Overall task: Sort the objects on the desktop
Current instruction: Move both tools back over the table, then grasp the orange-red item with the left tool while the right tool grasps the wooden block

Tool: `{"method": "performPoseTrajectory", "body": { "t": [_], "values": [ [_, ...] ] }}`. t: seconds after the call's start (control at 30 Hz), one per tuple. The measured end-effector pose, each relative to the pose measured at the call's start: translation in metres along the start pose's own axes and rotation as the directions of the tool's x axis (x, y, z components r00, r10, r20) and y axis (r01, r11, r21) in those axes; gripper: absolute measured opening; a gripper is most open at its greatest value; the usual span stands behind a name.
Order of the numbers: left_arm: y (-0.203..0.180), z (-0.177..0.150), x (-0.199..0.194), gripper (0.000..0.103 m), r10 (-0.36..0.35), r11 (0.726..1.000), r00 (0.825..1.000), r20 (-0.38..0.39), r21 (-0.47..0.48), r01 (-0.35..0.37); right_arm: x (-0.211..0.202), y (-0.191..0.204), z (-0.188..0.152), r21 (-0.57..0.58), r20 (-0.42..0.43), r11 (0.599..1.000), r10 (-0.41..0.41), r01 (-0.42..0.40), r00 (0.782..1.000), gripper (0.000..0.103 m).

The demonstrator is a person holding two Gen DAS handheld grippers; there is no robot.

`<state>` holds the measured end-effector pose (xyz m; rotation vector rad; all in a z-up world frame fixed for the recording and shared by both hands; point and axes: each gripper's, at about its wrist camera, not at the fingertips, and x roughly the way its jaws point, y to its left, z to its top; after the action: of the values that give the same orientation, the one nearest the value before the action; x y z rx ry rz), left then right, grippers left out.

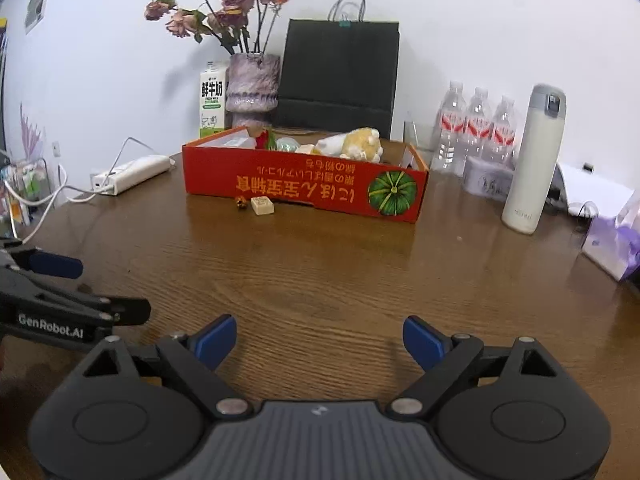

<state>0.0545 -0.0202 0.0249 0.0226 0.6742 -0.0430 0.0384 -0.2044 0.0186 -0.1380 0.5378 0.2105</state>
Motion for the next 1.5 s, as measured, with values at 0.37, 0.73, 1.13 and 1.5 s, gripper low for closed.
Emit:
{"method": "performPoseTrajectory", "body": {
  "t": [0.37,0.73,1.13,1.5],
  "values": [
    [0.001,-0.003,0.008,0.103,-0.030,1.000,0.999,-0.036,0.000,0.030,0.002,-0.006,-0.004,0.032,0.004,0.999,0.008,-0.008,1.000,0.090],
    [0.018,0.007,0.013,0.103,-0.049,0.997,0.999,-0.022,-0.060,0.047,0.022,-0.012,0.003,0.085,-0.078,0.996,0.015,-0.008,0.997,0.089],
    [0.053,0.070,0.059,0.096,0.028,0.995,0.999,0.033,-0.095,-0.025,0.162,0.007,0.106,0.092,-0.111,0.961,0.268,-0.259,0.957,0.050],
    [0.037,0.105,0.122,0.082,-0.059,0.988,0.998,-0.008,-0.142,0.057,0.177,-0.007,0.100,0.083,-0.091,0.987,0.142,-0.135,0.986,0.020]
  ]
}}
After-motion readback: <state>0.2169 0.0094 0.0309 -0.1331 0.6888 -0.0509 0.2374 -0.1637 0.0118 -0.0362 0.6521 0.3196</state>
